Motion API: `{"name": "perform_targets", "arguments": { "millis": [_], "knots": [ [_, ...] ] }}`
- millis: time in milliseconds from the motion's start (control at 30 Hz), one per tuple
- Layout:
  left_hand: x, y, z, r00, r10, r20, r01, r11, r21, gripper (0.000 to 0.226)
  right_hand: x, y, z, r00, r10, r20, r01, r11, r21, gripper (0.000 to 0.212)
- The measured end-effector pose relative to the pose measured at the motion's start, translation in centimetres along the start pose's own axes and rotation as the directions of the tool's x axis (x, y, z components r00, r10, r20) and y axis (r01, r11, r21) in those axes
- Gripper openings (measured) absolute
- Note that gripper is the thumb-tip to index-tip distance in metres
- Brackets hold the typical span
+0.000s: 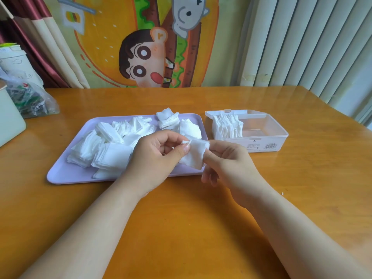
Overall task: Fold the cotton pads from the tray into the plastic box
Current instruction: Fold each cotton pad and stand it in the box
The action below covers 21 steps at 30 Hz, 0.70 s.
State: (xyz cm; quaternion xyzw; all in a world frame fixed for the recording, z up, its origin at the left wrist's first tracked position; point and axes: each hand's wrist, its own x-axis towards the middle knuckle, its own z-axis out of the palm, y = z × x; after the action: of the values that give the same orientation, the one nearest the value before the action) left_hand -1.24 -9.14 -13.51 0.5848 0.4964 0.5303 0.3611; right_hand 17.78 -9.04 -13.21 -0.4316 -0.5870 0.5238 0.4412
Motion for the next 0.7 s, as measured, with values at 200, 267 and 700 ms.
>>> {"name": "perform_targets", "arguments": {
  "millis": [200, 267, 700],
  "knots": [
    [-0.1, -0.3, 0.3, 0.999, 0.023, -0.044, -0.021, 0.999, 0.039, 0.010, -0.2, -0.8, -0.1, 0.997, 0.012, 0.075, -0.019, 0.995, 0.093, 0.029],
    [0.0, -0.4, 0.4, 0.998, 0.024, -0.064, -0.021, 0.998, 0.061, 0.013, -0.2, -0.7, 0.0, 0.997, -0.004, 0.071, 0.001, 0.999, 0.043, 0.016],
    [-0.1, -0.2, 0.3, 0.996, -0.071, 0.049, 0.069, 0.997, 0.044, 0.010, 0.1, 0.1, 0.2, 0.996, 0.080, 0.025, -0.082, 0.994, 0.065, 0.017]
  ]
}}
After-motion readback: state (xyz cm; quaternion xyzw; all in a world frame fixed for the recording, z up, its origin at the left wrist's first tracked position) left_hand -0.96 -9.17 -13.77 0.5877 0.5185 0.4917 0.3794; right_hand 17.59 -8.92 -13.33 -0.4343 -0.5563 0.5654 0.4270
